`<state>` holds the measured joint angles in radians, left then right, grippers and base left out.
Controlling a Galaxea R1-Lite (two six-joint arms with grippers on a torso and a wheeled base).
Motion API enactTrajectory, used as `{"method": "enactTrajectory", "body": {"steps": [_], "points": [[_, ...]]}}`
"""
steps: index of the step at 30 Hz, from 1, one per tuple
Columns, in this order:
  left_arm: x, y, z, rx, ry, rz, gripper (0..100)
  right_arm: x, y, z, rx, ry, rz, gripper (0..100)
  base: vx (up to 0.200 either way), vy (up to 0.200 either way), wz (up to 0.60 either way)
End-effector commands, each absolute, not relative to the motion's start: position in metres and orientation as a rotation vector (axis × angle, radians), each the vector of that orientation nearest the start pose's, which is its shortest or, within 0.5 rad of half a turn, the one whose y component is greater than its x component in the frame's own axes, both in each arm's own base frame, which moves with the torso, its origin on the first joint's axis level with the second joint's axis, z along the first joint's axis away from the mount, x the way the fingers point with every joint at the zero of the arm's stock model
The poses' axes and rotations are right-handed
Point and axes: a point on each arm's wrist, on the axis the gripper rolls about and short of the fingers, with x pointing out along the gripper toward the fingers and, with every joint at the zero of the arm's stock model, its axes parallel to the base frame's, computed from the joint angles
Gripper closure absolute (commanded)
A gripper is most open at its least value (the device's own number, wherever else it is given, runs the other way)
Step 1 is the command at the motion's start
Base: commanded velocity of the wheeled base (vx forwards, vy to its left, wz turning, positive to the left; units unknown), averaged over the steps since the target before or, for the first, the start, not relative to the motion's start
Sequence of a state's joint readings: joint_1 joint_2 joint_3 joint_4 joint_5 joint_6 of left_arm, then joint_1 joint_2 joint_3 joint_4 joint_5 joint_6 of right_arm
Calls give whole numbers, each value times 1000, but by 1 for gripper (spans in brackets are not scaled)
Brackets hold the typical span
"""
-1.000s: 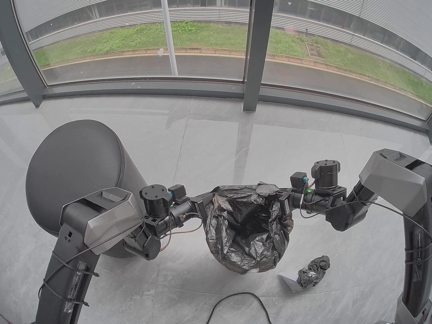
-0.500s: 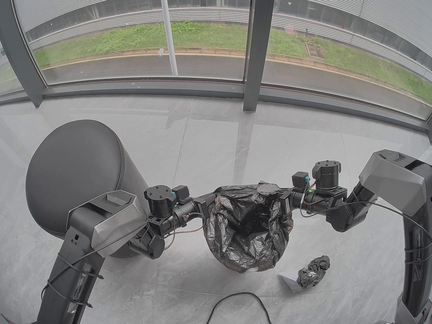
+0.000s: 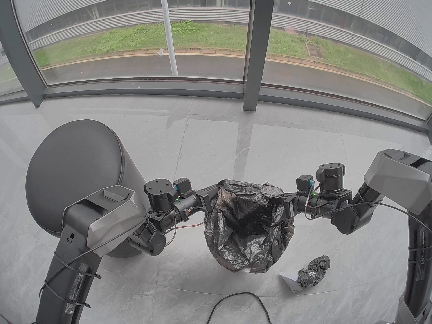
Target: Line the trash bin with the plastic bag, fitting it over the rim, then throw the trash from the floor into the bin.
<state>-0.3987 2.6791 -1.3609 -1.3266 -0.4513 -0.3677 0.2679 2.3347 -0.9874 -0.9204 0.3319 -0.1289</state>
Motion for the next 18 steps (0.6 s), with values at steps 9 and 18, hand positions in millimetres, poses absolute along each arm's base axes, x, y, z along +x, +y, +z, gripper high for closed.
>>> {"method": "enactTrajectory", "body": {"steps": [9,18], "points": [[434,-207,-18,-344,157,-868,100,375,87,34,-96,422,562,100,0,0,0],[435,-208,-29,-344,175,-863,100,377,88,20,-91,453,575,100,0,0,0]]}}
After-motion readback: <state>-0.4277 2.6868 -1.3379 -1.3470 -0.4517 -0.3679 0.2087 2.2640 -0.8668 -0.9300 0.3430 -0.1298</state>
